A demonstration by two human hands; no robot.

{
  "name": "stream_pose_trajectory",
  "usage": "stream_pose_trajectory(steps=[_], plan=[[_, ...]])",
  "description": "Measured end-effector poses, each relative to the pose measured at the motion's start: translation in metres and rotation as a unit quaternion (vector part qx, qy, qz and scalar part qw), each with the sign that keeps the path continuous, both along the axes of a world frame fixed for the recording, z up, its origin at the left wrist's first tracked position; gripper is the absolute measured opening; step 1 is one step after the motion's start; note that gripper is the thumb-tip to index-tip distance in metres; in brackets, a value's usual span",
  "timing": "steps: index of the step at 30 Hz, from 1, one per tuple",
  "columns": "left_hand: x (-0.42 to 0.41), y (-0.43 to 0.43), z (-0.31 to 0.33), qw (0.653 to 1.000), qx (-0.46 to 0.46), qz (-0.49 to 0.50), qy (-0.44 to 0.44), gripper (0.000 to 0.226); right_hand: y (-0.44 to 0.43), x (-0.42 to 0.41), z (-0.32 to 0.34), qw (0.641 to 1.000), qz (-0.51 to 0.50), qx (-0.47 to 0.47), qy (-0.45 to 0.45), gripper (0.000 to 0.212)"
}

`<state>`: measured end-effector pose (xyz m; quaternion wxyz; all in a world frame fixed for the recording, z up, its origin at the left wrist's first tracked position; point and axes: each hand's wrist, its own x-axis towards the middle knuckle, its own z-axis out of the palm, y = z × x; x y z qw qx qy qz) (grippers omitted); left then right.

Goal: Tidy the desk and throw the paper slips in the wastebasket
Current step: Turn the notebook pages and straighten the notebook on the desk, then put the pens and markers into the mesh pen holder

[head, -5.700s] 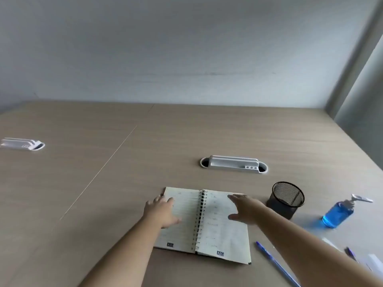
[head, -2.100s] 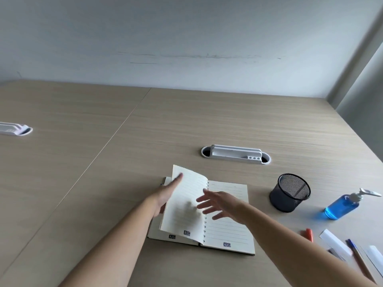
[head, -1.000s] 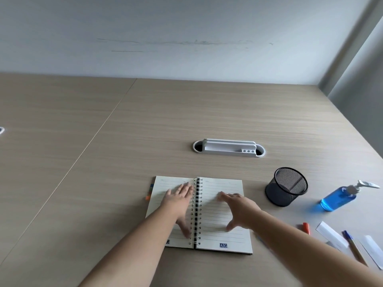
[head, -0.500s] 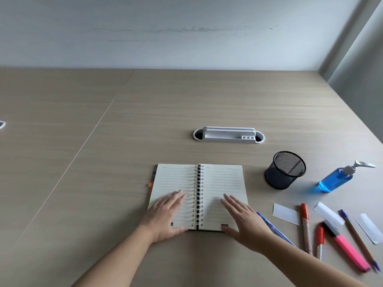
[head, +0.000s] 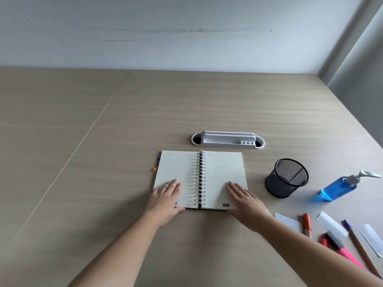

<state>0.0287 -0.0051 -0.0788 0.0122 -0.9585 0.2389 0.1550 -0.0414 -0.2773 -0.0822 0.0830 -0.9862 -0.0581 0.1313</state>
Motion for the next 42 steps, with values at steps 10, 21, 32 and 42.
stream_pose_trajectory(steps=[10, 21, 32, 42], plan=[[0.026, -0.019, 0.004, 0.998, 0.028, 0.037, 0.032, 0.082, -0.009, 0.033, 0.004, 1.0, -0.005, -0.018, 0.01, 0.086], [-0.02, -0.087, 0.05, 0.985, -0.111, -0.112, -0.067, 0.057, -0.05, -0.031, 0.057, 0.967, -0.163, 0.127, -0.151, 0.02], [-0.092, -0.195, 0.028, 0.981, -0.037, -0.191, 0.014, 0.042, -0.142, -0.112, 0.046, 0.922, -0.365, 0.127, -0.03, 0.019], [-0.114, -0.211, 0.017, 0.983, 0.036, -0.18, -0.023, 0.024, -0.137, -0.114, 0.021, 0.963, -0.27, 0.001, 0.012, 0.028]])
